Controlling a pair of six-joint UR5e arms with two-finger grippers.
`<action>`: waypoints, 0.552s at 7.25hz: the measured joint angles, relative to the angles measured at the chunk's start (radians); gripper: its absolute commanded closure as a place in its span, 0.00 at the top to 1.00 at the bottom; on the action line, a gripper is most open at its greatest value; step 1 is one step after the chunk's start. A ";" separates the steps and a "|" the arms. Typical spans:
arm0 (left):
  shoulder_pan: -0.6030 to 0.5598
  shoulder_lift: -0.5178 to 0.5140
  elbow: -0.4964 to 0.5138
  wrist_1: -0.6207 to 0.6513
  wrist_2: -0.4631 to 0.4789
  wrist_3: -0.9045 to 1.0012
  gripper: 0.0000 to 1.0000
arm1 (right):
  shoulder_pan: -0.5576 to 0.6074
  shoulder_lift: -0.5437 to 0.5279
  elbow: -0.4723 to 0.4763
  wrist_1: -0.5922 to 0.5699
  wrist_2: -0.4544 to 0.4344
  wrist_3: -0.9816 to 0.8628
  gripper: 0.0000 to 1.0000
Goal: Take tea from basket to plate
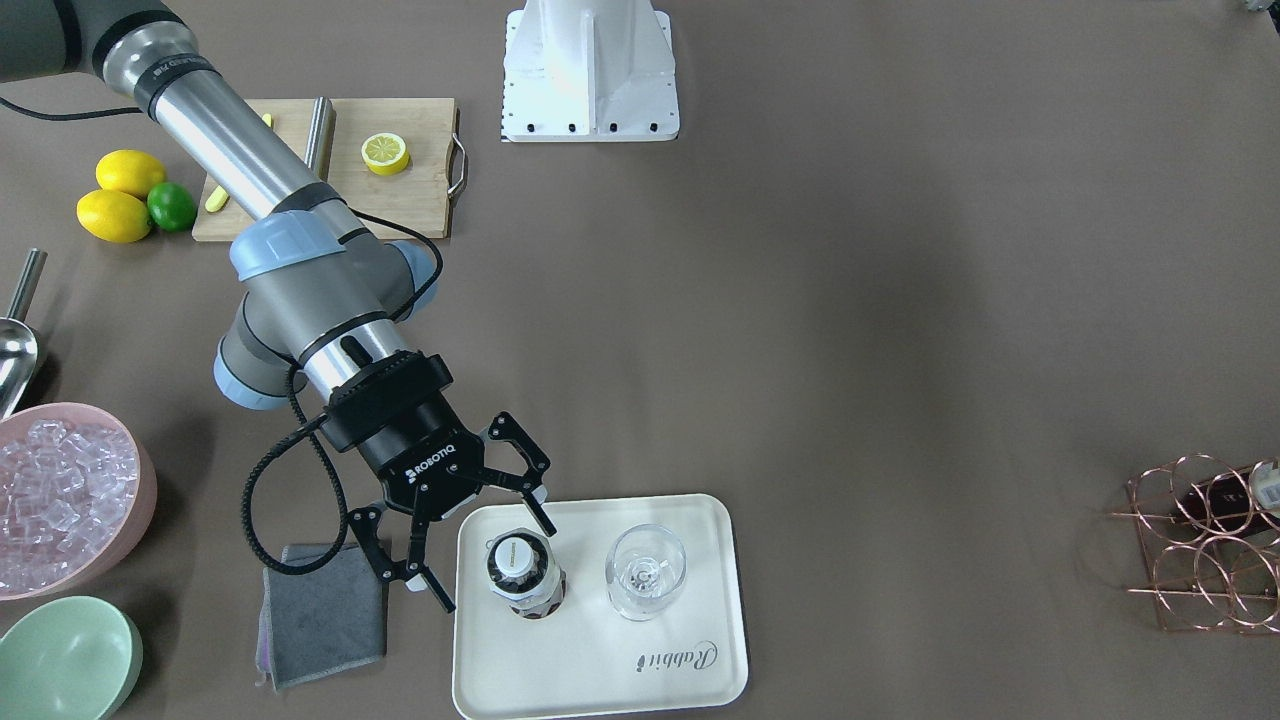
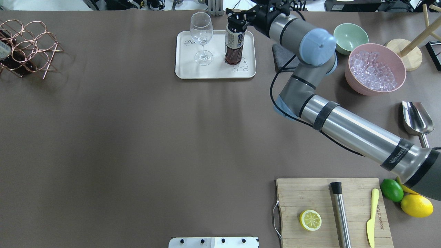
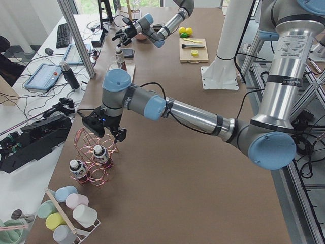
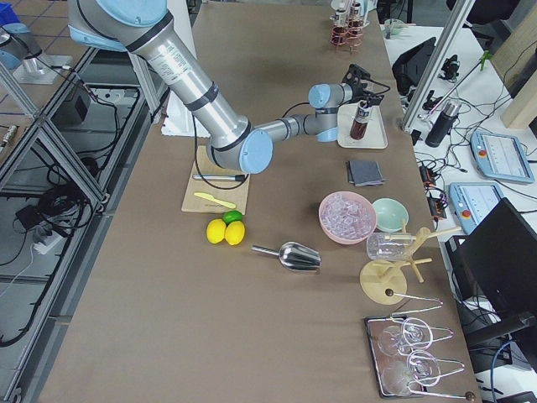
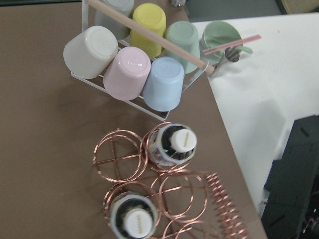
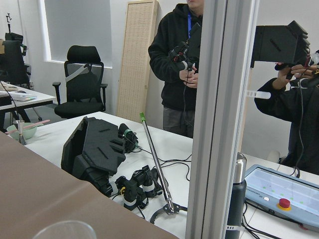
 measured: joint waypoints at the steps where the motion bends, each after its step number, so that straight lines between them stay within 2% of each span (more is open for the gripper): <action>1: -0.008 0.087 -0.072 0.005 -0.039 0.191 0.96 | 0.052 -0.011 0.063 -0.052 0.098 0.004 1.00; 2: -0.010 0.137 -0.103 0.018 -0.077 0.328 0.96 | 0.113 -0.034 0.136 -0.128 0.234 0.006 1.00; 4: 0.008 0.218 -0.133 0.031 -0.130 0.527 0.96 | 0.219 -0.091 0.272 -0.328 0.570 0.007 1.00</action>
